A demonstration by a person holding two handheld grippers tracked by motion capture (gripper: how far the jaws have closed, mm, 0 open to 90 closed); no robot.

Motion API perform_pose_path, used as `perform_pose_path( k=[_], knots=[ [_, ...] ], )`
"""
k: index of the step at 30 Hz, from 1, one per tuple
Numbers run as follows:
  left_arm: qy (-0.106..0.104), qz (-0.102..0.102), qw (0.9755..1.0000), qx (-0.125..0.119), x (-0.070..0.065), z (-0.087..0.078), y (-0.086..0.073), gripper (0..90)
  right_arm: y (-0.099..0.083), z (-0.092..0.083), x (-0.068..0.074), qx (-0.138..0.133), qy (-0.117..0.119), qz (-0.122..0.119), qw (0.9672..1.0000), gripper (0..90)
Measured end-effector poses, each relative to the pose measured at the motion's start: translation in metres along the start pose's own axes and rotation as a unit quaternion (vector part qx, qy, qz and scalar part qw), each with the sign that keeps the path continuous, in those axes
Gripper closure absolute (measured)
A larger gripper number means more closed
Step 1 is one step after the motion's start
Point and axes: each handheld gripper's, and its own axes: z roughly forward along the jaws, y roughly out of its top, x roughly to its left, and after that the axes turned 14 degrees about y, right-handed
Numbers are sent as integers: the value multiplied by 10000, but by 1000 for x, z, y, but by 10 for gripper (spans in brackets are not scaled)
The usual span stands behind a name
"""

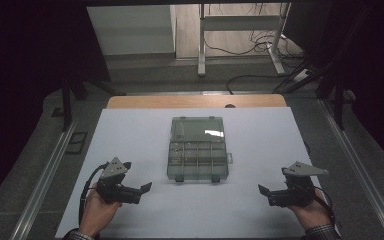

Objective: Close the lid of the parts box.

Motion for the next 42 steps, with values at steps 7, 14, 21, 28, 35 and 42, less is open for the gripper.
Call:
perform_pose_path(
  k=[7, 14, 21, 28, 35, 42],
  knots=[
    [-16, -43, 10000, -39, 3, 6, 3, 0, 7, 5, 3, 40, -38, -218, 9997, 0],
    [-93, -62, 9999, -15, 6, 16, 8, 0, 16, 13, 9, 92, -12, -348, 9994, 0],
    [-122, -83, 9999, 43, 8, 22, 13, 0, 24, 19, 11, 60, 51, -343, 9994, 0],
    [-152, -80, 9997, 144, 9, 32, 22, 0, 32, 27, 12, -22, 127, -405, 9991, 0],
    [-143, 111, 9997, 187, 6, 45, 32, 0, 45, 37, 13, -29, 113, -501, 9987, 0],
    [-165, 236, 9993, 252, 3, 55, 41, 0, 55, 50, 13, 91, 200, -496, 9985, 0]
  ],
)
